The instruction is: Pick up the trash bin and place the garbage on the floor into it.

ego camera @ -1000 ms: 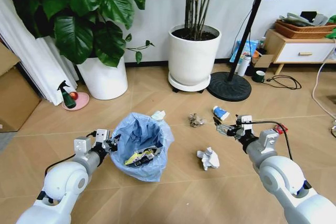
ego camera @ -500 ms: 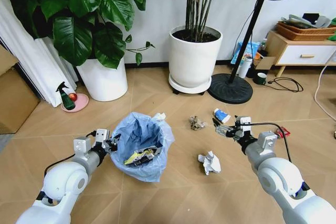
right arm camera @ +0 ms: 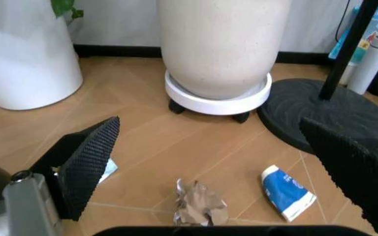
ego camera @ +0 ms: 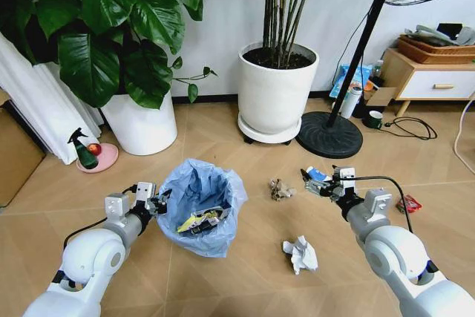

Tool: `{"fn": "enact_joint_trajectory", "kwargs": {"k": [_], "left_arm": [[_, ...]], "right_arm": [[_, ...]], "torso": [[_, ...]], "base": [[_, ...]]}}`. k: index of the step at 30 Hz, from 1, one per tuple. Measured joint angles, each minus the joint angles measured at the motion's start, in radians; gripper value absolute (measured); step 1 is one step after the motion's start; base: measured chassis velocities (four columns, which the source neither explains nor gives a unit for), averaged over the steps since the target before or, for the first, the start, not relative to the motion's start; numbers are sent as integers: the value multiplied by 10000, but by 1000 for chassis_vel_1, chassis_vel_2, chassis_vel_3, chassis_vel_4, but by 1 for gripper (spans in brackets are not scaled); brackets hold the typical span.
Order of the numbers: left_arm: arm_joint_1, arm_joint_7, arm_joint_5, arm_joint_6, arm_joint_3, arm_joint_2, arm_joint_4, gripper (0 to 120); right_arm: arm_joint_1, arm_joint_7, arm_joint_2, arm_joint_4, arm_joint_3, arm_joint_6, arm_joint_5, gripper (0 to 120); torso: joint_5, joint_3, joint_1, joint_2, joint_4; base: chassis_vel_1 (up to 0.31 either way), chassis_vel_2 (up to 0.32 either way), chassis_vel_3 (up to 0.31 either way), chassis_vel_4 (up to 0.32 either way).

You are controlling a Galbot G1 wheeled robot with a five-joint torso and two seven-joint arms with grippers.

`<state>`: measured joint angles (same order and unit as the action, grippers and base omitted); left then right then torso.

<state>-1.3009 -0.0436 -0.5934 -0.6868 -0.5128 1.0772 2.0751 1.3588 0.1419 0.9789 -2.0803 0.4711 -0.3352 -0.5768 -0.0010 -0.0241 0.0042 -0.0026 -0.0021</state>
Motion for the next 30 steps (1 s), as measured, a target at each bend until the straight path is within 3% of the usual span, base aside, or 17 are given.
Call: {"fn": "enact_joint_trajectory", "kwargs": {"k": [7, 13, 18, 30], "left_arm": [[2, 48, 31, 7, -15, 30, -44, 0], [25, 167, 111, 24, -23, 143, -93, 0], [14, 240, 160, 54, -75, 170, -102, 0], [-21, 326, 225, 113, -143, 236, -153, 0]], "right_arm": [[530, -347, -149, 15, 371, 223, 12, 100], [1293, -2765, -531, 659, 1417, 1178, 271, 100], [1678, -4048, -776, 1205, 1638, 1545, 412, 100], [2649, -6122, -1087, 2922, 1549, 2539, 1850, 100]], "torso": [[5, 1, 0, 0, 0], [0, 3, -3, 1, -4], [3, 2, -2, 1, -1], [2, 2, -2, 1, -3]], "base": [[-37, 44, 46, -31], [0, 0, 0, 0], [0, 0, 0, 0], [0, 0, 0, 0]]}}
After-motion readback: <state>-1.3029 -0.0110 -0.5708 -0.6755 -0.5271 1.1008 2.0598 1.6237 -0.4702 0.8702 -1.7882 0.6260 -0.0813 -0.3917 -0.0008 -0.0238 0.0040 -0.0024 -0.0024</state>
